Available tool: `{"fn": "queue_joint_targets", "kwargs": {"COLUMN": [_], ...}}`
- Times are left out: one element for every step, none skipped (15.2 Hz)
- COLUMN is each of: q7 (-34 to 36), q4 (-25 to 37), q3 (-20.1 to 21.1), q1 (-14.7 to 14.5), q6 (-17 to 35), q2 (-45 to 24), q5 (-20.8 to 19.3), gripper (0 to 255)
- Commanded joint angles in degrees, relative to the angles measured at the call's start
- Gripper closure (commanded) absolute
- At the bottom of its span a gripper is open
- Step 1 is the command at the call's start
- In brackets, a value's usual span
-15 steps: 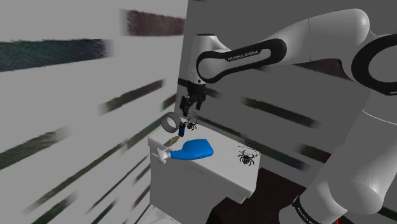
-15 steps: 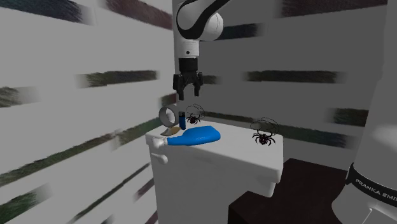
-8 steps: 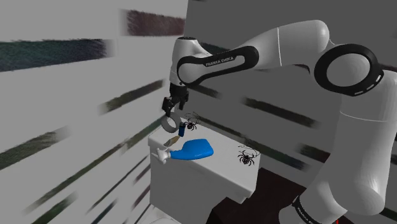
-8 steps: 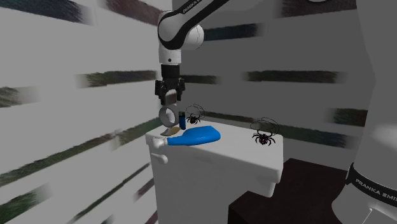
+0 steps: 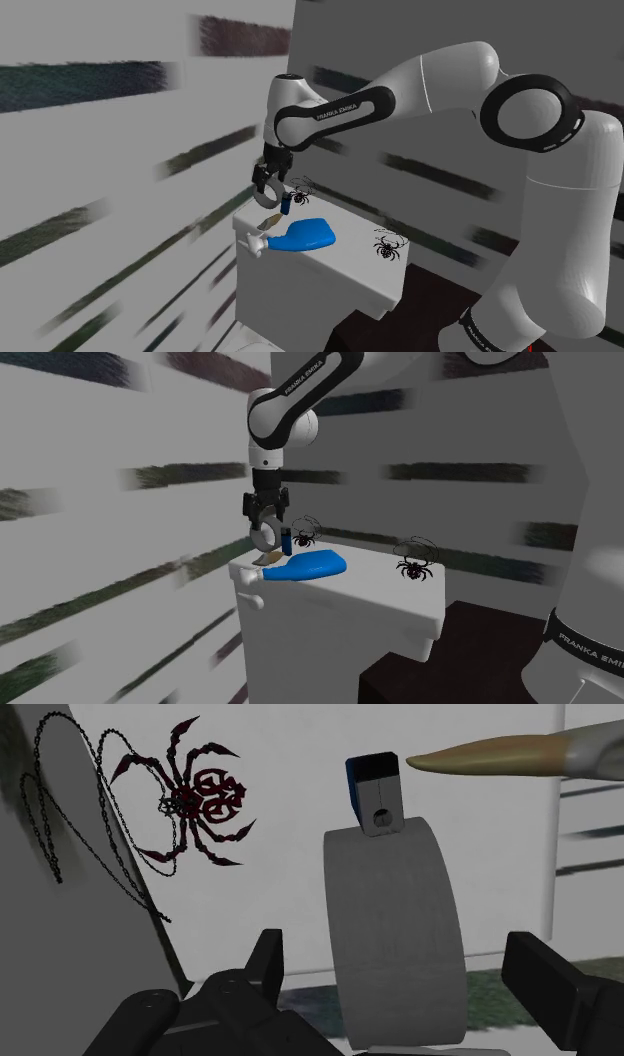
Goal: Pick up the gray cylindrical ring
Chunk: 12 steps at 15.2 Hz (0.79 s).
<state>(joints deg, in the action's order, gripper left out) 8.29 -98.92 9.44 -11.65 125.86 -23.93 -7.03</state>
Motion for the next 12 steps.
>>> {"fn": "queue_joint_targets", "kwargs": {"q7": [0.01, 0.01, 0.02, 0.02, 0.02, 0.02, 0.01, 0.01, 0.01, 0.02, 0.01, -0.07], "q4": [0.02, -0.01, -0.03, -0.02, -0.04, -0.04, -0.03, -0.03, -0.03, -0.02, 0.02, 0.31], "q3": [-0.02, -0.02, -0.01, -0.01, -0.02, -0.02, -0.02, -0.02, -0.02, -0.02, -0.02, 0.03], "q1": [0.00, -0.01, -0.01, -0.01, -0.01, -0.01, 0.00, 0.00, 0.00, -0.01, 0.00, 0.02], "q6": [0.19, 0.19, 0.19, 0.19, 0.20, 0.20, 0.19, 0.20, 0.20, 0.19, 0.19, -0.44], "q2": [-0.17, -0.14, -0.12, -0.13, -0.13, -0.13, -0.13, -0.14, -0.14, -0.13, -0.17, 0.17], "q5": [-0.04, -0.03, -0.03, -0.03, -0.03, -0.04, -0.03, -0.03, -0.04, -0.03, -0.04, 0.06], "gripper": [0, 255, 255, 255, 255, 255, 255, 255, 255, 255, 255, 255]}}
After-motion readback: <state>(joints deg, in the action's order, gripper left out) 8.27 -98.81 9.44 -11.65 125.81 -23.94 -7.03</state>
